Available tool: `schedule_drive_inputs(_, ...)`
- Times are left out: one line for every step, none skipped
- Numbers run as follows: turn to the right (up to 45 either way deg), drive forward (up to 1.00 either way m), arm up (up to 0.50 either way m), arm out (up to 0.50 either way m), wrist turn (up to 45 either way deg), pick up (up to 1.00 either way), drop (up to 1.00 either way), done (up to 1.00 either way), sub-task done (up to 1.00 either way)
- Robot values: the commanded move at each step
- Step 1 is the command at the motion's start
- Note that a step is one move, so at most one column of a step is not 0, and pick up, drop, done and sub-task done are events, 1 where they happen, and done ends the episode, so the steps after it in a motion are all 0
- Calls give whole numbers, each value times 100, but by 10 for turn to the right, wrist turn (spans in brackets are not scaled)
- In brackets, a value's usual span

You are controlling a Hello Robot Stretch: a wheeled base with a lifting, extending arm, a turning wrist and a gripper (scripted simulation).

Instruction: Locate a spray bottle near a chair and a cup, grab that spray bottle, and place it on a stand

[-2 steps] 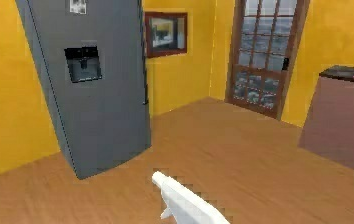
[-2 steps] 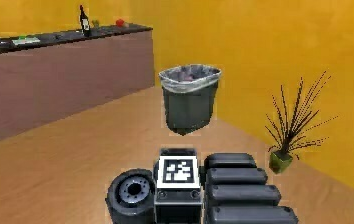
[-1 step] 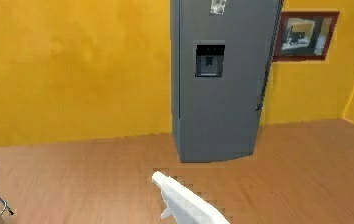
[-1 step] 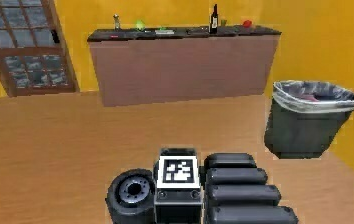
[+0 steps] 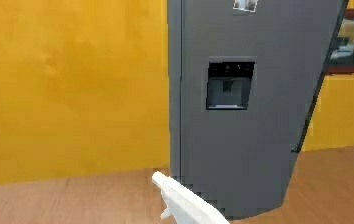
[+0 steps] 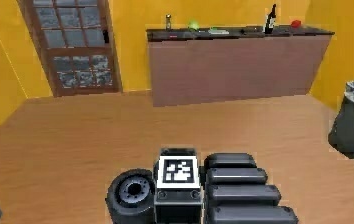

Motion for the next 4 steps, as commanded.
schedule_drive_inputs(-450,0,0,0,0,0,0,0,0)
schedule_drive_inputs(-60,0,0,0,0,0,0,0,0)
schedule_drive_inputs(0,100,0,0,0,0,0,0,0)
schedule_drive_inputs(-60,0,0,0,0,0,0,0,0)
